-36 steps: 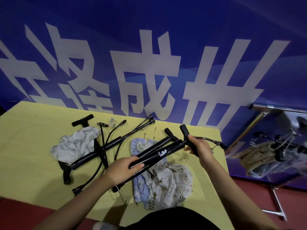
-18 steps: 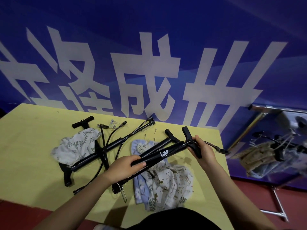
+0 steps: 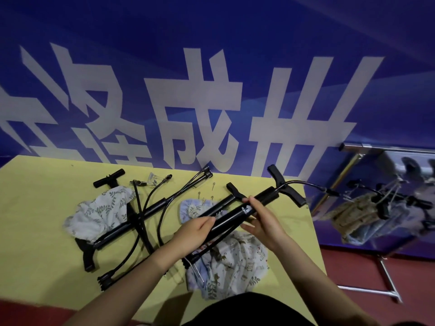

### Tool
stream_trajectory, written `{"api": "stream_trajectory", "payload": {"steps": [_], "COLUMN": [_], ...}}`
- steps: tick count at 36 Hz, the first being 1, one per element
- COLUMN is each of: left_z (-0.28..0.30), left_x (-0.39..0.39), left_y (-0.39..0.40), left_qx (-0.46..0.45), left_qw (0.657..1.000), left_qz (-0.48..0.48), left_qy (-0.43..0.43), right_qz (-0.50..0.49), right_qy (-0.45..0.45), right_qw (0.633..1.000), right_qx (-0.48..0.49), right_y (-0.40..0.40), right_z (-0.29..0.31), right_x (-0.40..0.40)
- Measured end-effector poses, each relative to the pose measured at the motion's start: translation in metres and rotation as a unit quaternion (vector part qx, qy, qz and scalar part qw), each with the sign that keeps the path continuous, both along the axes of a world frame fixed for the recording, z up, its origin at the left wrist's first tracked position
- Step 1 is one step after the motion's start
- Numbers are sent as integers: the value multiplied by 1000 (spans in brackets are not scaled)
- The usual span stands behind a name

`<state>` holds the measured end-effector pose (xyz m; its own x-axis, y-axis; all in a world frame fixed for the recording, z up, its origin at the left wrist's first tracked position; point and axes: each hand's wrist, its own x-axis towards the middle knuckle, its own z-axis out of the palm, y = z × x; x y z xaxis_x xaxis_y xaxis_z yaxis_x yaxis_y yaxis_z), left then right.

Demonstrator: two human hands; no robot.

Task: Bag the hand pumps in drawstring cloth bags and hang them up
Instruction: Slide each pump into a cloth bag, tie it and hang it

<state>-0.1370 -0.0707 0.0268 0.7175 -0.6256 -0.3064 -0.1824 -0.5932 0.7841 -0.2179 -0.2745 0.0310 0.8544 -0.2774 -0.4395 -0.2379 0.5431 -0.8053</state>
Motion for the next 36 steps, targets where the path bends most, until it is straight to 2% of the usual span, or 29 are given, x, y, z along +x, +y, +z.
{"api": "stream_trajectory", "payload": {"steps": [5,7,9,10,12,14,16,18,21,22,23,26,28,32,36], "left_z": [9,9,0,-3,-6,-2,-5,-10,-8,-6,-3,6,11,17,16], "left_x": [6,13,24,28,29,24,22,27,36,39,41,46,45,37,31], "left_y": [-12,-11,-3,0,6,9,11,10,4,3,2,1,-2,-16,-28], "left_qx": [20,33,83,121,176,150,51,-93,-270,-299,-317,-338,-348,-356,-363], "left_qw": [999,996,991,988,975,947,904,825,695,672,662,671,690,770,827], "left_qz": [-16,5,48,69,102,109,144,228,325,337,337,307,294,251,227], "left_qy": [-31,-77,-96,-62,94,262,399,509,582,588,589,584,563,466,364], "right_qz": [-71,-97,-115,-124,-132,-124,-105,-94,-97,-101,-105,-110,-91,10,-1], "right_qy": [10,8,5,4,-4,-17,-33,-55,-85,-92,-96,-87,-70,5,25], "right_qw": [997,994,991,990,987,987,988,989,991,990,990,987,988,997,979], "right_qx": [-28,-44,-61,-69,-87,-101,-109,-97,-45,-21,6,82,101,81,201], "right_y": [-3,-7,-9,-12,-15,-14,-9,-6,-8,-9,-11,-17,-18,-3,1], "right_z": [7,7,8,8,11,14,15,18,20,19,17,11,8,0,1], "right_x": [1,1,1,1,3,6,9,13,21,23,24,26,24,21,22]}}
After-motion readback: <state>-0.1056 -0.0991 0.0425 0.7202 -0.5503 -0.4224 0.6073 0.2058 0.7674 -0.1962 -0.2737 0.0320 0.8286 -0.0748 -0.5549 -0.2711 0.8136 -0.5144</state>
